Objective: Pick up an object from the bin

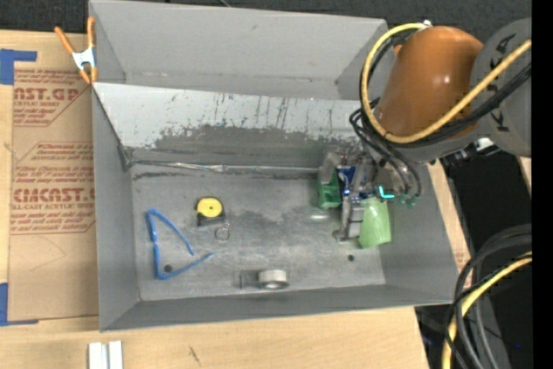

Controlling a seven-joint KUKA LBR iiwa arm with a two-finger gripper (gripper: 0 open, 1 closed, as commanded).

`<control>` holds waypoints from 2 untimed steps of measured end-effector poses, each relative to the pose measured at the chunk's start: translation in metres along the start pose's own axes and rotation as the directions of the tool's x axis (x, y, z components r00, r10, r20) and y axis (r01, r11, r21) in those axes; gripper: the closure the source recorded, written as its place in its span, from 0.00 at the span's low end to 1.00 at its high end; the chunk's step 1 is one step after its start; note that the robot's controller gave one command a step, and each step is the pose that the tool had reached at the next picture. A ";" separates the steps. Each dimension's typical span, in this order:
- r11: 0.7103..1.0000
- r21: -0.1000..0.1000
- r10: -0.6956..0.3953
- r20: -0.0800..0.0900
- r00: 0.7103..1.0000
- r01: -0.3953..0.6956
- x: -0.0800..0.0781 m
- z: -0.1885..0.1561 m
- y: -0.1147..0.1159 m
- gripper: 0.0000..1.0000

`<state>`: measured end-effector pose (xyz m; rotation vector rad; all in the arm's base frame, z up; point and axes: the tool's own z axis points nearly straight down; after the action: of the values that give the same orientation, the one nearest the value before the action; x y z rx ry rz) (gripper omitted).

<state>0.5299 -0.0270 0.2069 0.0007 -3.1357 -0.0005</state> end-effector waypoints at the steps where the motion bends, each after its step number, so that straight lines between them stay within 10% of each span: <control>1: 0.964 -0.001 0.265 0.005 0.964 -0.265 -0.064 0.103 -0.039 0.00; 2: 0.965 -0.001 0.264 0.008 0.965 -0.264 -0.065 0.100 -0.039 1.00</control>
Offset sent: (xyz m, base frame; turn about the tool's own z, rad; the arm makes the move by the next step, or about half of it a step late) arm 0.0638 -0.0396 -0.1004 0.2686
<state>0.5942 -0.0655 0.1062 -0.4173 -3.1159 0.0006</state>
